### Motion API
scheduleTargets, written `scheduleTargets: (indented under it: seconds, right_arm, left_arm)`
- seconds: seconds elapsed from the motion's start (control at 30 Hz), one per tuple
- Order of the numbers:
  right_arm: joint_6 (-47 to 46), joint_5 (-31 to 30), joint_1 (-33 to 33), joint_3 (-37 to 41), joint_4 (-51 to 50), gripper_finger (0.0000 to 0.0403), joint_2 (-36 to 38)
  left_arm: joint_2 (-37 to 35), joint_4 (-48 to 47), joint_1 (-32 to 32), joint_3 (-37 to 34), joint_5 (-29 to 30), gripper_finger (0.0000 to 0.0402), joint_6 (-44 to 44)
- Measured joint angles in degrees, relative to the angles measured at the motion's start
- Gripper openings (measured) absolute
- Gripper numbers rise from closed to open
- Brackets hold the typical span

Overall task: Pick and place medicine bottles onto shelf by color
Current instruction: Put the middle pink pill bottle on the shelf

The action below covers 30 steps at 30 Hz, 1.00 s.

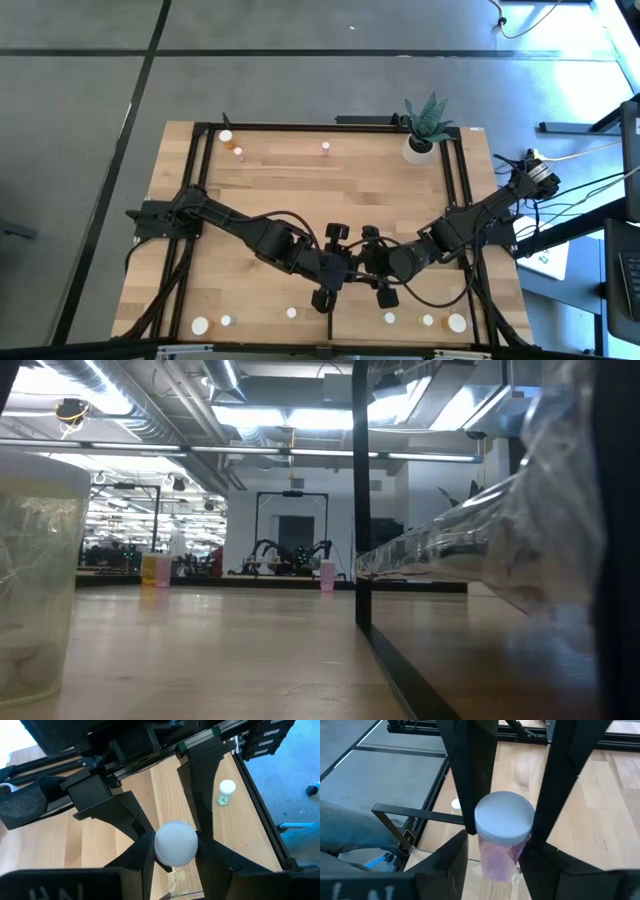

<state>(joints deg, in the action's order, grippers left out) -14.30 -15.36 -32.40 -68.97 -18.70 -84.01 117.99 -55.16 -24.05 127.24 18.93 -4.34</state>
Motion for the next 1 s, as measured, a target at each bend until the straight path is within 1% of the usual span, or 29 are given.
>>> scheduleTargets:
  seconds: [0.17,0.3,0.6,0.73,0.83,1.0]
  right_arm:
    - [1.02,-0.21,0.04,0.0,-0.02,0.0123,0.0]
    - [1.22,-0.21,0.04,0.0,-0.04,0.0109,0.0]
    - [1.31,0.0,-0.02,0.0,-0.02,0.0112,0.11]
    - [1.19,0.27,-0.09,0.0,0.17,0.0112,0.22]
    - [1.23,0.27,-0.11,0.0,0.17,0.0112,0.22]
    - [1.35,0.27,-0.1,0.0,0.17,0.0112,0.22]
  left_arm:
    - [0.0,0.02,0.0,0.02,-0.05,0.011,0.0]
    - [0.0,-0.02,0.0,0.02,-0.03,0.011,0.0]
    - [0.0,0.91,0.0,0.02,-0.08,0.011,-0.35]
    - [0.0,2.44,-0.13,0.0,-1.06,0.011,-1.13]
    - [0.0,2.56,-0.07,0.0,-1.94,0.011,0.18]
    - [0.0,2.75,-0.02,0.0,-2.17,0.011,0.0]
